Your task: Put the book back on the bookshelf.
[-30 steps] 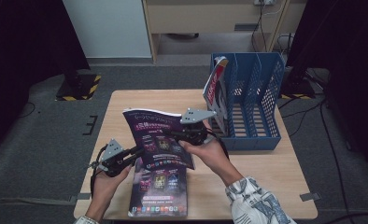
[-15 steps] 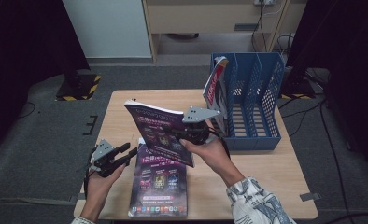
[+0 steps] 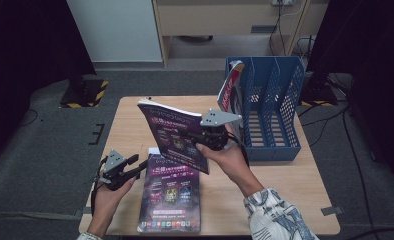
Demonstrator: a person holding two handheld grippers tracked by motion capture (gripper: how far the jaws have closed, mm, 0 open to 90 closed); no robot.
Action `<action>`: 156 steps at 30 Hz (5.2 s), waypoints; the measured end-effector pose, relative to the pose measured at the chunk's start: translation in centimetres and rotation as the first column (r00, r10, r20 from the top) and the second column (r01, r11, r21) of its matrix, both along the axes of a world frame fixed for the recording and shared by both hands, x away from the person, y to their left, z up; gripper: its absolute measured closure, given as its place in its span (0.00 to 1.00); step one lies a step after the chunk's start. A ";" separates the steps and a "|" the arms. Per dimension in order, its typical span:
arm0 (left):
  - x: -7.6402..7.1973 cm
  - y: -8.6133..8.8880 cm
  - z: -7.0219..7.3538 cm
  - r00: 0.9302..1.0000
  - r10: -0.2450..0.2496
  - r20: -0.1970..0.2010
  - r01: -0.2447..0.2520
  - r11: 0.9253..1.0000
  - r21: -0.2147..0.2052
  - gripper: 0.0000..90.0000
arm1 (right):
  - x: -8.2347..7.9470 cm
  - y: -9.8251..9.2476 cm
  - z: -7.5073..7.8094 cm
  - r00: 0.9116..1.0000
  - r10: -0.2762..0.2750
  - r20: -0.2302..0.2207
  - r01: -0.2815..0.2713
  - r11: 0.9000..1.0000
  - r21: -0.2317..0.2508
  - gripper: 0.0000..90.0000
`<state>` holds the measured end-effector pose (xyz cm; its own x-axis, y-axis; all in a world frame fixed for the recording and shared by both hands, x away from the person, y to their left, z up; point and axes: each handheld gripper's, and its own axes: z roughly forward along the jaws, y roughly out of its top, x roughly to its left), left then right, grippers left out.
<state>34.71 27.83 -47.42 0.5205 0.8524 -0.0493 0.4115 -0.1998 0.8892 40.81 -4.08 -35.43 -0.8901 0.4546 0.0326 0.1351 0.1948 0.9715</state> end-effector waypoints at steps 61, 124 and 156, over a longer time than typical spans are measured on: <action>0.0 0.3 0.1 1.000 0.019 0.008 -0.019 1.000 0.001 0.57 | -0.2 -3.8 2.4 0.998 -0.066 0.019 0.065 0.997 0.041 0.92; 0.6 0.0 -0.7 0.997 0.073 -0.027 -0.073 0.997 0.017 0.05 | -0.9 -11.4 4.6 0.994 -0.110 -0.008 0.110 0.992 0.057 0.92; 0.4 0.0 -0.8 0.997 0.078 -0.030 -0.078 0.997 0.017 0.05 | -3.0 -17.4 4.9 0.987 -0.161 -0.019 0.161 0.986 0.047 0.92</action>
<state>35.06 27.83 -48.18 0.4511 0.8911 -0.0498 0.4530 -0.1805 0.8731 37.85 -21.49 -30.50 -0.8047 0.5894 0.0712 0.1758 0.1220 0.9768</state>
